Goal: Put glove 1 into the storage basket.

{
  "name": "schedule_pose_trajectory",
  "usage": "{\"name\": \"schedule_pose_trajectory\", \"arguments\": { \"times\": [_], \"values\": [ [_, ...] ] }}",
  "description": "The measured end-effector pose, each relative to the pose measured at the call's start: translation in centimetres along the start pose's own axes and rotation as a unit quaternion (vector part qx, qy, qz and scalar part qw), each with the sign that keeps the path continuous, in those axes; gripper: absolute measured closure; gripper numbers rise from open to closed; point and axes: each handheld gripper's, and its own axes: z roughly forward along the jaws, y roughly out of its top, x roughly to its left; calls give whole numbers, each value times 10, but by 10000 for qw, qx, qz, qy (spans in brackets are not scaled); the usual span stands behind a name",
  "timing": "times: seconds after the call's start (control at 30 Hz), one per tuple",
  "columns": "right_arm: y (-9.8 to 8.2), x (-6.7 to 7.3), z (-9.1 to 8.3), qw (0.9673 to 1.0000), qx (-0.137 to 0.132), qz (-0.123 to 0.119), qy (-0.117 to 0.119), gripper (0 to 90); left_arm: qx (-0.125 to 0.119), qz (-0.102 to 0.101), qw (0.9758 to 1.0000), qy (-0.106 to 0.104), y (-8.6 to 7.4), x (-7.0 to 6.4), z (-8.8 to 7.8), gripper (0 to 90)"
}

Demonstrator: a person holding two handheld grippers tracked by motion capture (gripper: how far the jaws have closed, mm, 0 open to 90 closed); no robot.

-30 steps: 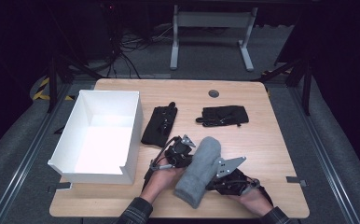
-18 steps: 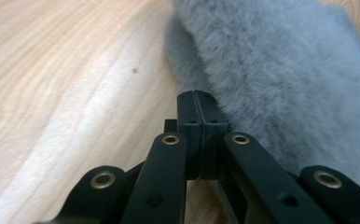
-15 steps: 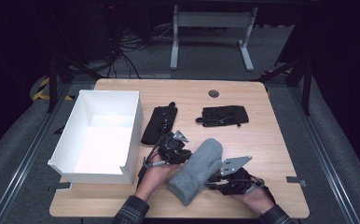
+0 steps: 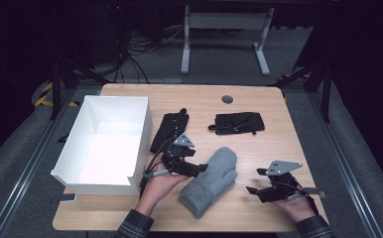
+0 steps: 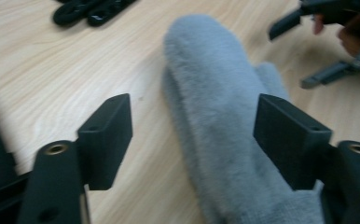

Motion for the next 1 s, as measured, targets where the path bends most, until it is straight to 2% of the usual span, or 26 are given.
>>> {"name": "schedule_pose_trajectory", "arguments": {
  "times": [0.03, 0.1, 0.27, 0.33, 0.47, 0.63, 0.73, 0.83, 0.9, 0.97, 1.0],
  "values": [
    [-4, -6, -1, 9999, -36, 86, -74, 157, 73, 70, 9999, -23, 1, -5, 5, 185],
    [-6, -11, -1, 9998, -45, 156, -114, 153, 91, 121, 9999, -34, 1, -9, 9, 152],
    [-8, -14, 3, 9996, 38, 187, -191, 153, 268, 284, 9992, -57, 2, -19, 24, 118],
    [-8, -13, 5, 9996, 94, 159, -208, 153, 367, 365, 9986, -112, 0, -22, 30, 117],
    [-8, -13, 7, 9995, 153, 137, -226, 153, 629, 473, 9969, -85, -4, -26, 42, 116],
    [-9, -12, 11, 9993, 268, 79, -257, 153, 999, 461, 9939, -102, -9, -28, 55, 103],
    [-9, -12, 12, 9992, 283, 74, -267, 152, 1211, 437, 9913, -268, -13, -25, 62, 102],
    [-9, -12, 13, 9993, 258, 85, -266, 149, 1381, 320, 9892, -371, -14, -23, 68, 104],
    [-10, -12, 14, 9994, 216, 111, -265, 143, 1444, 315, 9879, -479, -14, -22, 68, 139],
    [-11, -13, 14, 9994, 184, 100, -270, 137, 1426, 323, 9878, -528, -14, -23, 68, 179],
    [-11, -12, 14, 9994, 166, 107, -267, 133, 1435, 400, 9870, -597, -14, -23, 68, 219]
  ]
}}
